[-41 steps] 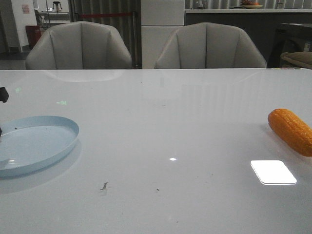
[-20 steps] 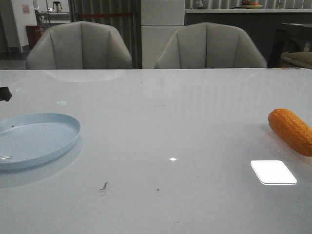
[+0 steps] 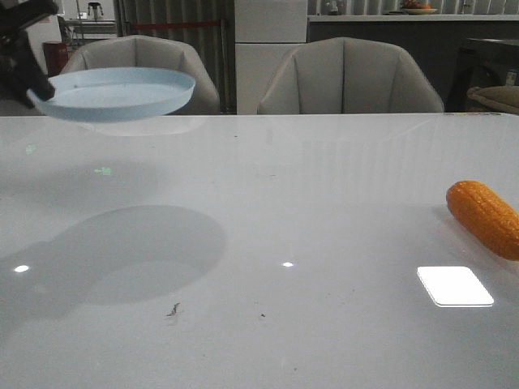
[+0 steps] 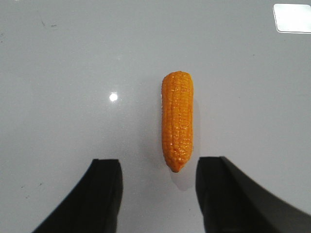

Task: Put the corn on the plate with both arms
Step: 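Lift the plate and carry it toward the table center, lower it, then open the left gripper and withdraw it from the plate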

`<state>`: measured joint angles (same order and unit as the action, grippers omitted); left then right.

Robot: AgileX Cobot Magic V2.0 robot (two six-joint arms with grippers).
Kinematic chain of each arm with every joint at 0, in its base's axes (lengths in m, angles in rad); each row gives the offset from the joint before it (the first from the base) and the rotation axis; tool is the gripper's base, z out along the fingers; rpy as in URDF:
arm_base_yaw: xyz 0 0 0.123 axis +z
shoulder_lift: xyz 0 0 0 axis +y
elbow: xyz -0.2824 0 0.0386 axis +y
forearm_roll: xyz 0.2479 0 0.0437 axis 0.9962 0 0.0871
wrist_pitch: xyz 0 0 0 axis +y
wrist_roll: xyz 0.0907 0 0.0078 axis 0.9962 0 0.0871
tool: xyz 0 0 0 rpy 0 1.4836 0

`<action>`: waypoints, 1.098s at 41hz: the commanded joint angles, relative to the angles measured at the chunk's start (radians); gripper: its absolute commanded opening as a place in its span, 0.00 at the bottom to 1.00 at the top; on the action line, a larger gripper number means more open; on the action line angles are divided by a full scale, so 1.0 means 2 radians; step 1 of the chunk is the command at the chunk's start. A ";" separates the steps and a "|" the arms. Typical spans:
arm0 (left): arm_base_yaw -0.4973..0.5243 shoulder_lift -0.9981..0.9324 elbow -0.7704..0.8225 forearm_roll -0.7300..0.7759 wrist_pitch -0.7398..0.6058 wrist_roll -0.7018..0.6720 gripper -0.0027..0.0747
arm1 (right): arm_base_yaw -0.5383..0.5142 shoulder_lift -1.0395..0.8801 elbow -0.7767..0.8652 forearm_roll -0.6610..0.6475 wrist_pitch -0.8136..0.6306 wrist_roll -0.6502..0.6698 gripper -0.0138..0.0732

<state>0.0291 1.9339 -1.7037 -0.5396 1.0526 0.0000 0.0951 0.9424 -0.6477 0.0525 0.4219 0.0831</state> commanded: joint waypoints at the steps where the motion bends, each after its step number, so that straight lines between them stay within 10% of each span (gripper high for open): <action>1: -0.025 -0.026 -0.031 -0.053 0.007 -0.003 0.15 | 0.000 -0.005 -0.016 -0.006 -0.034 0.002 0.68; 33: -0.204 0.103 -0.031 -0.027 -0.024 -0.003 0.16 | 0.000 -0.005 -0.016 -0.006 -0.037 0.002 0.68; 45: -0.205 0.127 -0.031 0.006 -0.011 -0.003 0.39 | 0.000 -0.005 -0.016 -0.006 -0.037 0.002 0.68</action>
<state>-0.3717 2.2450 -1.7376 -0.5346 1.0275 0.0000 0.0951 0.9424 -0.6477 0.0525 0.4219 0.0831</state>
